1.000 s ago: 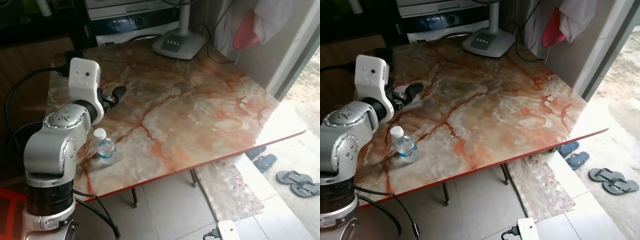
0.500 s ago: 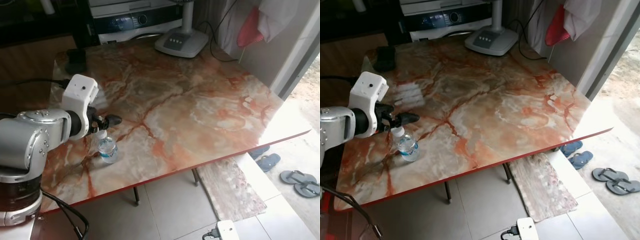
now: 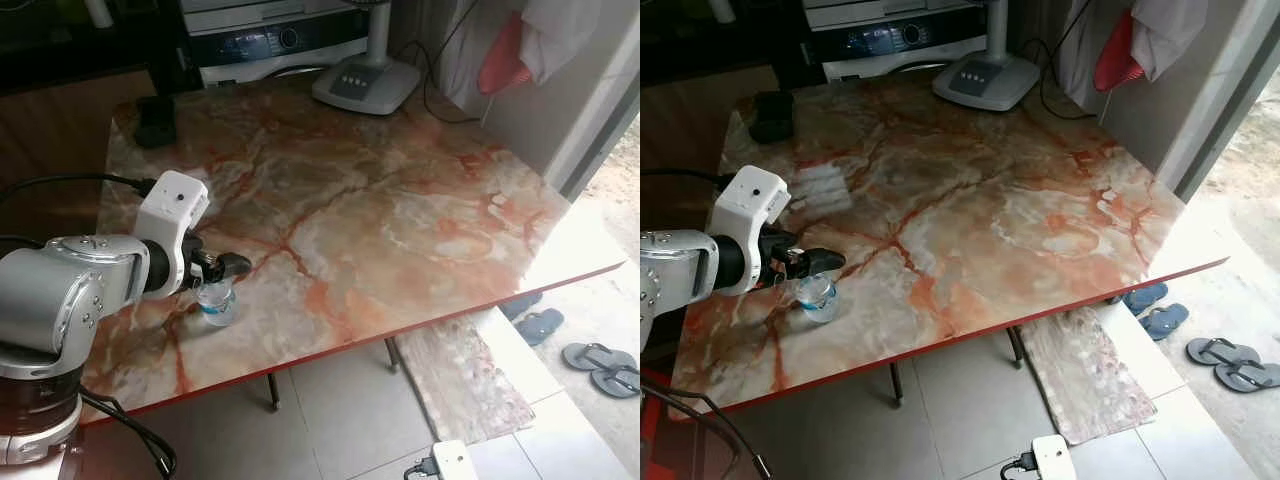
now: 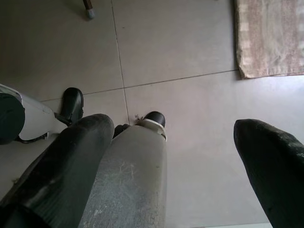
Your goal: Restocking fridge
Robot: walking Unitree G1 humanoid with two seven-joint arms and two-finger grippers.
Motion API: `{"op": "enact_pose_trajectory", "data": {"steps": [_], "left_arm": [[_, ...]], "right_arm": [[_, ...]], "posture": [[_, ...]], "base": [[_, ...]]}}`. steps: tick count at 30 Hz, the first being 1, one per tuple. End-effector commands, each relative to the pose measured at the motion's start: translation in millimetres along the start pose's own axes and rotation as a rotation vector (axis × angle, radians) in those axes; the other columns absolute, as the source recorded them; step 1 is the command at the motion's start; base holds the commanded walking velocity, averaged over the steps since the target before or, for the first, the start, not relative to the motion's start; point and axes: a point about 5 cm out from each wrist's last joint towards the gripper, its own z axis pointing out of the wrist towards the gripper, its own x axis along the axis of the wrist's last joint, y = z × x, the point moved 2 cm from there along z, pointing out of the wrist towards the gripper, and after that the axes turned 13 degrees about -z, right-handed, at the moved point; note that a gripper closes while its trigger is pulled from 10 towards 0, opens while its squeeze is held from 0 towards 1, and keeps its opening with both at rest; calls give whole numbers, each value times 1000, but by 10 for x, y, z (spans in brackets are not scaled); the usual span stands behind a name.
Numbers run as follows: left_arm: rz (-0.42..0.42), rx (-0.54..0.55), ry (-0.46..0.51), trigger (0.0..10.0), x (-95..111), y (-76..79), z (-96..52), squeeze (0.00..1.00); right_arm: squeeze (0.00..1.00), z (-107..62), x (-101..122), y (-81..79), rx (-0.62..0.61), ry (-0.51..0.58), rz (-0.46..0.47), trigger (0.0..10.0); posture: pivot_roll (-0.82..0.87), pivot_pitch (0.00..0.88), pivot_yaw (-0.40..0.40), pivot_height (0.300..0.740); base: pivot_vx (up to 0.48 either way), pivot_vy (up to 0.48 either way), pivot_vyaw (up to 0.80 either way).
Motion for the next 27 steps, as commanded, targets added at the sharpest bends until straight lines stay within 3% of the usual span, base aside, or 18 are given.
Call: {"op": "enact_pose_trajectory", "data": {"steps": [1,7,21,22,23,24,25,26,27], "left_arm": [[9,27,-24,10000,-40,-40,-20,0],[17,88,-50,10000,-133,-139,-1,0],[-2,119,-26,10000,-137,-192,16,0],[-3,120,-25,8627,-137,-194,17,0],[-4,121,-25,8627,-137,-195,17,0],[-6,124,-25,4000,-142,-199,19,0],[-7,126,-25,4000,-145,-202,21,0],[-8,127,-25,157,-153,-206,22,0],[-8,128,-26,157,-158,-208,23,0]], "right_arm": [[0,-8,-64,-39,10,-21,1,10000],[0,-9,-63,-36,12,-20,-1,10000],[0,-11,-59,-21,11,-17,0,10000],[0,-11,-59,-20,11,-17,0,10000],[0,-11,-59,-19,11,-17,0,10000],[0,-11,-61,-16,10,-19,-2,10000],[0,-12,-63,-15,10,-21,-4,10000],[0,-12,-64,-14,10,-22,-6,10000],[0,-12,-64,-13,10,-23,-7,10000]], "posture": [[90,62,36,740],[89,71,33,740],[89,83,23,740],[88,82,23,740],[88,84,22,740],[90,85,21,740],[90,85,21,740],[90,85,21,740],[88,86,20,740]], "base": [[0,0,0],[0,0,0],[0,0,0],[0,0,0],[0,0,0],[0,0,0],[0,0,0],[0,0,0],[0,0,0]]}}
